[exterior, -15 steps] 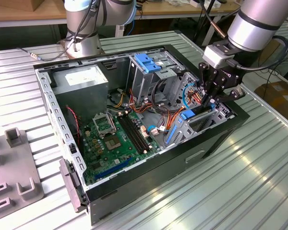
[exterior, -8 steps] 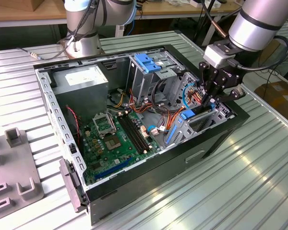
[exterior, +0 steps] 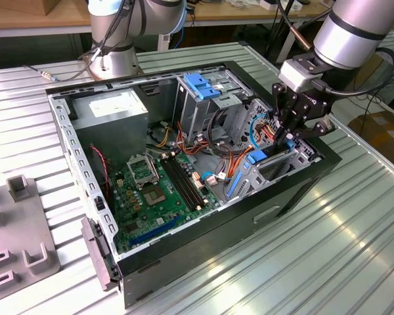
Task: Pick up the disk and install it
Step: 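Insert the first disk wire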
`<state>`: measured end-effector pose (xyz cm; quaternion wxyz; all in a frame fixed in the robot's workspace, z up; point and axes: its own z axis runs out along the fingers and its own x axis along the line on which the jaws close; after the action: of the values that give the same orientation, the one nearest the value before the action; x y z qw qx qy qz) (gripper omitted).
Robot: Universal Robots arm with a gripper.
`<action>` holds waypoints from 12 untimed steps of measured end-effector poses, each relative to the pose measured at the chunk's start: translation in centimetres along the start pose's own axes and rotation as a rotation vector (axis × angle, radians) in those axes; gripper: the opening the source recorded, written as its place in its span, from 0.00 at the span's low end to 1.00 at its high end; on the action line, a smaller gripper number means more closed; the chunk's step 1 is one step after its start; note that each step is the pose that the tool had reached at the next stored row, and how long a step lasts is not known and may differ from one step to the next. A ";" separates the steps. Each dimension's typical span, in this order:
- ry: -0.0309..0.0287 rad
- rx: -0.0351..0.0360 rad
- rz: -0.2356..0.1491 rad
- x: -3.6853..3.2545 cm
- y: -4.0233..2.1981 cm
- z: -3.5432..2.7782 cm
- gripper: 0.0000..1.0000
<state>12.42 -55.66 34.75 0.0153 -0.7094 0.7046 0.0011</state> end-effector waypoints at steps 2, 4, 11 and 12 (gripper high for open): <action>-0.0001 0.0000 0.000 0.02 -0.01 0.06 0.17; -0.0015 -0.0009 0.000 0.08 -0.09 0.09 0.17; -0.0020 -0.0024 0.000 0.11 -0.10 0.29 0.17; -0.0020 -0.0026 0.000 0.11 -0.10 0.32 0.17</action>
<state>12.53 -55.76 34.42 0.0151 -0.7094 0.7047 0.0027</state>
